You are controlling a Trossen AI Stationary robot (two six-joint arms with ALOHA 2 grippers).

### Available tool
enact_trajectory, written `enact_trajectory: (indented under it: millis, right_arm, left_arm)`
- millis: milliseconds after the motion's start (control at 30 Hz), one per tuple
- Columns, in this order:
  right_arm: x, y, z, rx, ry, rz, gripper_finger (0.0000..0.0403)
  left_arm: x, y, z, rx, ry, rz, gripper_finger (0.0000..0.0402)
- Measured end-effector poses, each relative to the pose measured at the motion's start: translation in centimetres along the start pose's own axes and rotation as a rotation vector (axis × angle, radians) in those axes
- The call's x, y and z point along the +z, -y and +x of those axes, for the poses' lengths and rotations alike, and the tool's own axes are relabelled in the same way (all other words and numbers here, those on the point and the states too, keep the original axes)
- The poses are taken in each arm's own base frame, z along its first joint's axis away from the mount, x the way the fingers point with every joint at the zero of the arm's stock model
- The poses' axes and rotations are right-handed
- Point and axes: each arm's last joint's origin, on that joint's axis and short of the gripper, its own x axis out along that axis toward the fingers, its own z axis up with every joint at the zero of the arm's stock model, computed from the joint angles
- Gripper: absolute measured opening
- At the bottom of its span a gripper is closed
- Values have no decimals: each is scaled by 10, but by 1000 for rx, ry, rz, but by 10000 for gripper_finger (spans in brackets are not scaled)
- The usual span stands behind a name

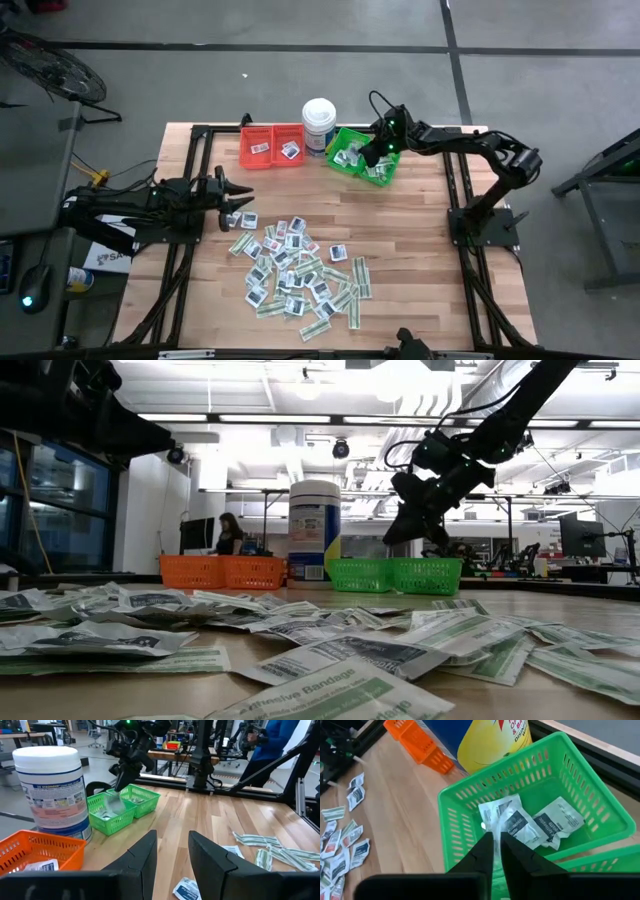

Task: Pick & Place First Aid Supplies
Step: Put the black towelette pack into the left green bin, then put the blue alcohol pad into the right orange bin

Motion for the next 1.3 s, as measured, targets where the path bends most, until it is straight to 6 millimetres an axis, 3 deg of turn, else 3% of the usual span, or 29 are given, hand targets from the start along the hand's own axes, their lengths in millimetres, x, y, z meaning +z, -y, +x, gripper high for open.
enact_trajectory:
  millis: [333,667,967,1300]
  right_arm:
    - [0,0,0,-9,4,60,116]
    - [8,-20,-23,21,32,22,124]
    - [-14,-89,-38,129,-92,-272,124]
    - [-74,-180,-34,225,-212,-733,124]
  left_arm:
    - [1,0,0,-1,6,-2,110]
    - [0,1,0,-45,2,-2,110]
    - [0,2,0,-84,-1,4,110]
    - [0,5,0,-157,-8,-1,110]
